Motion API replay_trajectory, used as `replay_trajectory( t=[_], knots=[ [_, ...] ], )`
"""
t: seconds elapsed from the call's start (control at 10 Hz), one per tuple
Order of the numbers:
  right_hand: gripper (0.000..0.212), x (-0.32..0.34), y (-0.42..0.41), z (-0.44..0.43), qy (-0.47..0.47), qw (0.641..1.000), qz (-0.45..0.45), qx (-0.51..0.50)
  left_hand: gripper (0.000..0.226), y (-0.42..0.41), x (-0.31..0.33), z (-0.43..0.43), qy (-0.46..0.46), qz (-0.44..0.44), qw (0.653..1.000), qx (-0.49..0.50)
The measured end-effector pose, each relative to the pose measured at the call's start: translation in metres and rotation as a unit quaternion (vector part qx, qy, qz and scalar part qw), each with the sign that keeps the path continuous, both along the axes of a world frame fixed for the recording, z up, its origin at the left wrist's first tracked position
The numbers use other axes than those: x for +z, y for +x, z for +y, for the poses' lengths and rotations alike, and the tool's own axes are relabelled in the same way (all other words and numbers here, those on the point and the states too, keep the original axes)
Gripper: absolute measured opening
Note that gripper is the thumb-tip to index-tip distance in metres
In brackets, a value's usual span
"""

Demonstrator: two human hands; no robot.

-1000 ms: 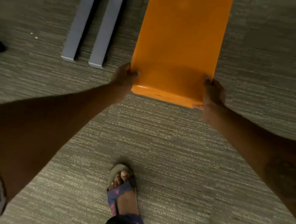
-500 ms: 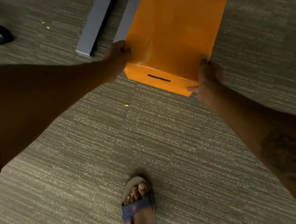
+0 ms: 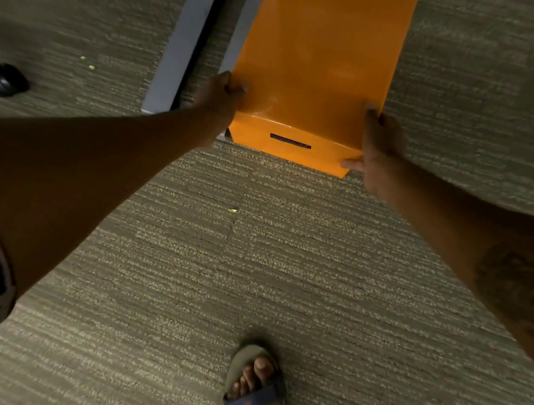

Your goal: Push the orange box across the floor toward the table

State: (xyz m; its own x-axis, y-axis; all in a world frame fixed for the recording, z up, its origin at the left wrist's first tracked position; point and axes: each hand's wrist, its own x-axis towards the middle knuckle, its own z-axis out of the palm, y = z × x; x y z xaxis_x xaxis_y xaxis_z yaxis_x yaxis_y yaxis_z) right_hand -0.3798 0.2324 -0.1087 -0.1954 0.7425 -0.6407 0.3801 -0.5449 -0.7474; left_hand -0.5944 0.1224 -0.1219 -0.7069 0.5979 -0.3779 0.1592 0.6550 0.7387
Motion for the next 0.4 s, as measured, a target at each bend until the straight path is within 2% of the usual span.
replay_trajectory(
  t=[0.1,0.2,0.3,0.4],
  knots=[
    [0.050,-0.002,0.000,-0.003,0.030,0.999,-0.008,0.015,0.028,0.011,0.003,0.000,-0.024,0.052,0.998,0.006],
    [0.064,-0.009,0.008,-0.009,0.158,0.982,-0.079,0.073,0.060,0.025,0.011,-0.009,-0.012,0.082,0.996,-0.043],
    [0.068,-0.006,0.026,-0.026,0.310,0.899,-0.211,0.227,0.079,0.037,0.008,-0.022,-0.062,0.173,0.977,-0.110],
    [0.065,0.010,0.048,-0.047,0.379,0.824,-0.248,0.340,0.074,0.065,0.020,-0.038,-0.124,0.246,0.941,-0.194]
  ],
)
